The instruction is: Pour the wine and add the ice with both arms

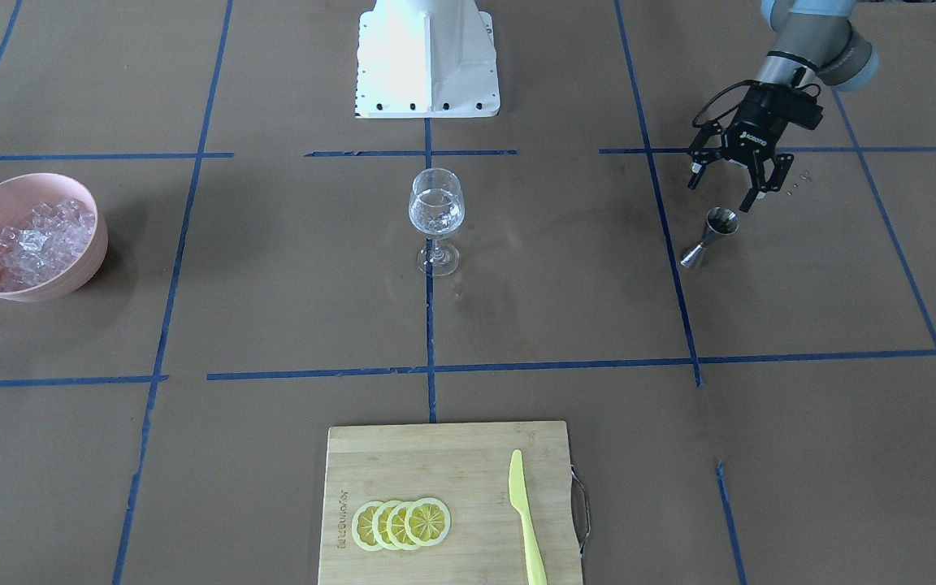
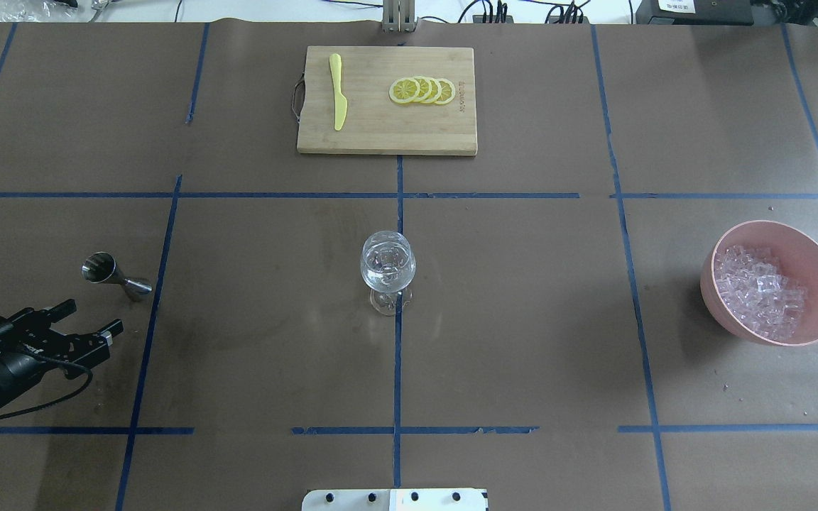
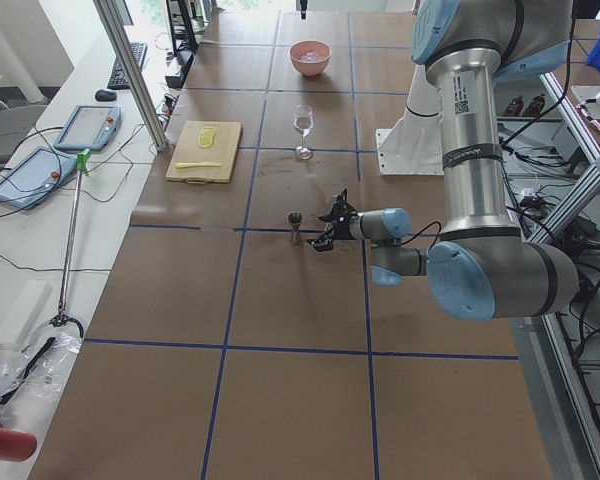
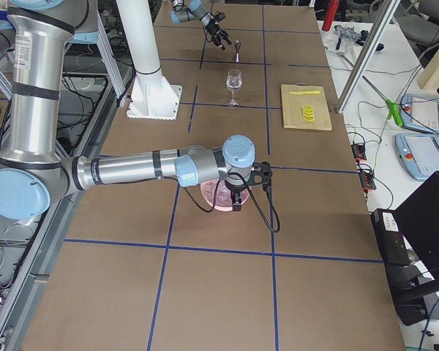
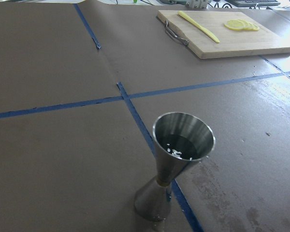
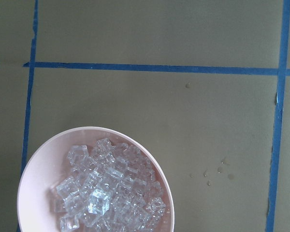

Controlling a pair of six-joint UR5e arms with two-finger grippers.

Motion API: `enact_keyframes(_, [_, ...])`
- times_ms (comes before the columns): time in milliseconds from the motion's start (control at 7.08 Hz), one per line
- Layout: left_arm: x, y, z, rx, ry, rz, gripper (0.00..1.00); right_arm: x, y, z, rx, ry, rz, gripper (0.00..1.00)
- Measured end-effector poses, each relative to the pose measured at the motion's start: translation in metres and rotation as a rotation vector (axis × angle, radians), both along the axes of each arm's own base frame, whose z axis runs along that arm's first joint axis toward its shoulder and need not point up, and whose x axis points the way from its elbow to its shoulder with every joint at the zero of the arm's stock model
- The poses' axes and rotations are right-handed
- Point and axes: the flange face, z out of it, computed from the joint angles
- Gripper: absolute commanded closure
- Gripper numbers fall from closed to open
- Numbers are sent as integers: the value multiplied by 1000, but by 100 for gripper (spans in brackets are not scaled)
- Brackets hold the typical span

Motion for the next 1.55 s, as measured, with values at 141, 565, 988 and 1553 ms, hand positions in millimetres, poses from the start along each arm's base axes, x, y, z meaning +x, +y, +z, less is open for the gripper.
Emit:
enact_keyframes(141, [12,-6,-7,23,-15,-106,2,0,0,0,0,0,0,0])
enact_keyframes(565, [50,-23,0,74,-52,-326,6,0,0,2,-4,1,0,0])
enact_keyframes(988, [68,-29,13,89,-81,-383,25,0,0,3,-6,2,0,0])
enact_keyframes(1553, [76,-23,14,93,-85,-364,58,0,-1,0,19,-4,5,0])
